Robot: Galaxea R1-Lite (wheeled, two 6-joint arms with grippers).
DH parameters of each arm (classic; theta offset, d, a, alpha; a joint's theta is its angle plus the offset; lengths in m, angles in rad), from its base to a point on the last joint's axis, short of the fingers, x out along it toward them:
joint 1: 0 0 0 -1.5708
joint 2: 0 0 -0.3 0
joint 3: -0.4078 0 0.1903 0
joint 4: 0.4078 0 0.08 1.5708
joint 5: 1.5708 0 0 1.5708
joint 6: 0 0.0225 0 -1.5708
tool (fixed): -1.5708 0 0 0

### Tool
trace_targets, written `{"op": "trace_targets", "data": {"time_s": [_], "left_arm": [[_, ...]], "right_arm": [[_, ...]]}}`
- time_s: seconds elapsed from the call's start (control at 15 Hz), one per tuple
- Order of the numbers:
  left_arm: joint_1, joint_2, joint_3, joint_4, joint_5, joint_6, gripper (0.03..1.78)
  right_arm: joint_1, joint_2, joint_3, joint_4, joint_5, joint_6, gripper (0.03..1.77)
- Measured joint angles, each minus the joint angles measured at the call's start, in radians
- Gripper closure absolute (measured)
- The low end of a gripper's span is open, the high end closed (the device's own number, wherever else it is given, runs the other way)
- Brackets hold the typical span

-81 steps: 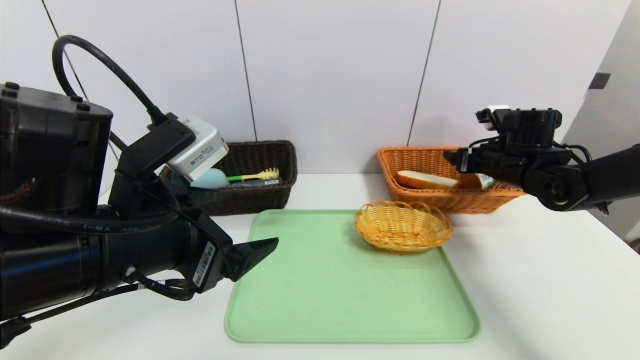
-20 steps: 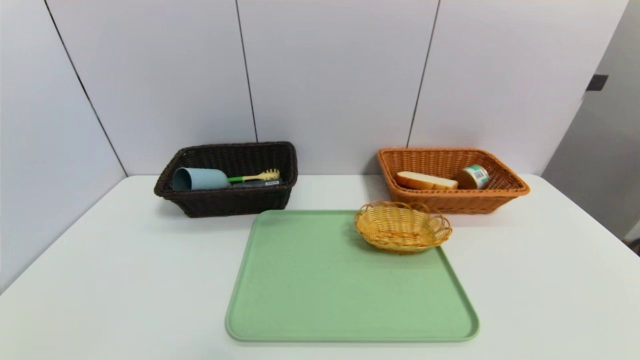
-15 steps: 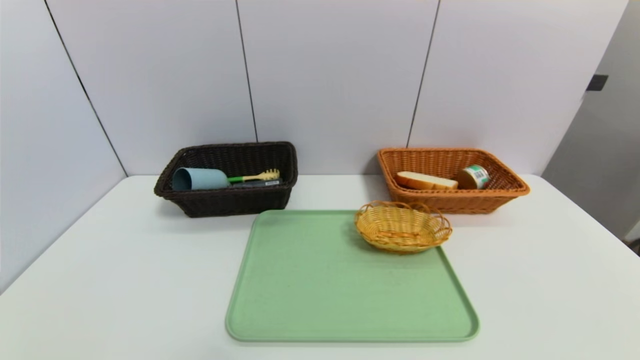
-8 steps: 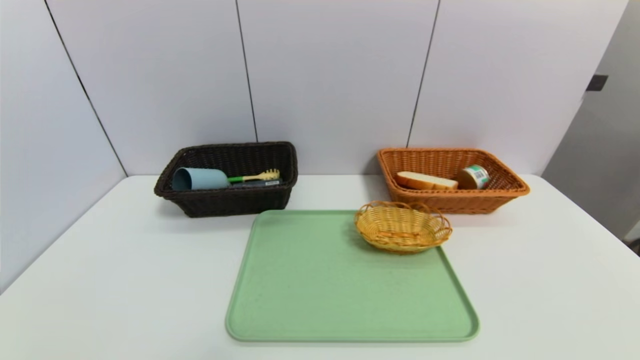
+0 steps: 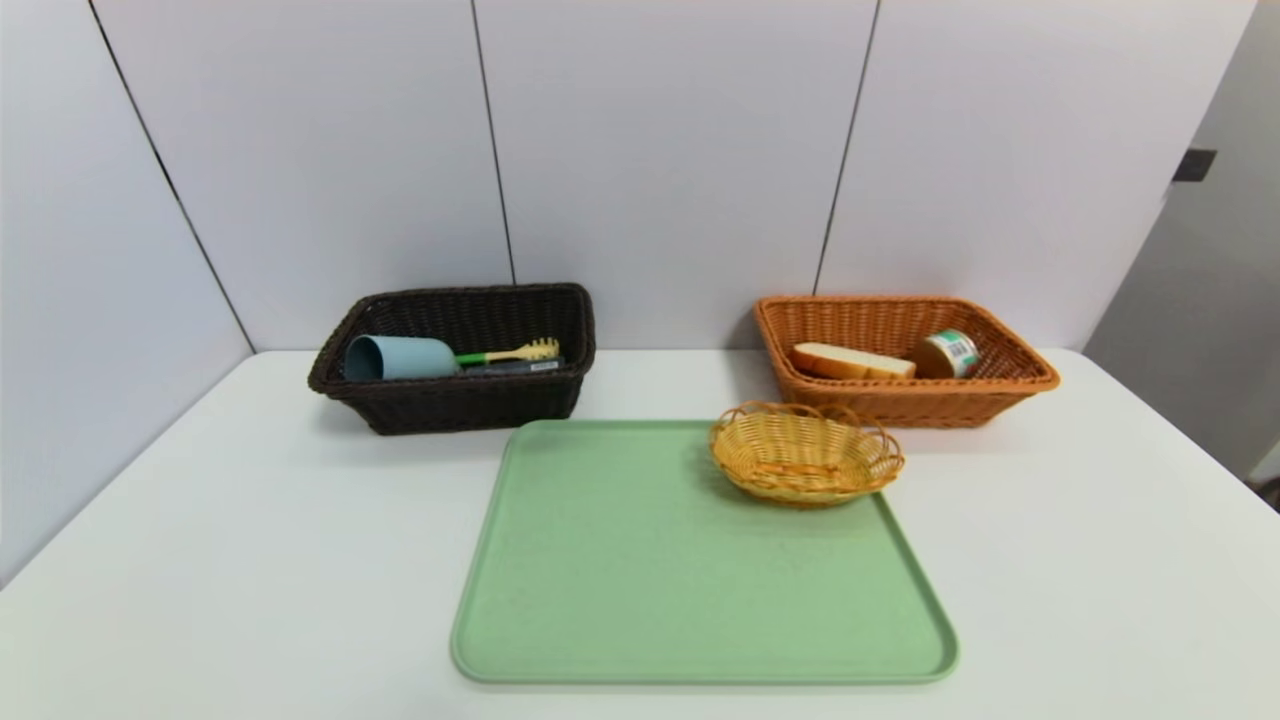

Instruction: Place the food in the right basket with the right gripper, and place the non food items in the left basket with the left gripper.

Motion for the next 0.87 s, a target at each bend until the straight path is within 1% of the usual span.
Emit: {"op": "trace_targets", "data": {"time_s": [0.87], "left_arm": [[0.000, 0.000, 0.000, 0.002, 0.001, -0.003, 0.12]], "right_arm": [[0.000, 0.000, 0.001, 0.003, -0.005, 0.003, 0.11]]}}
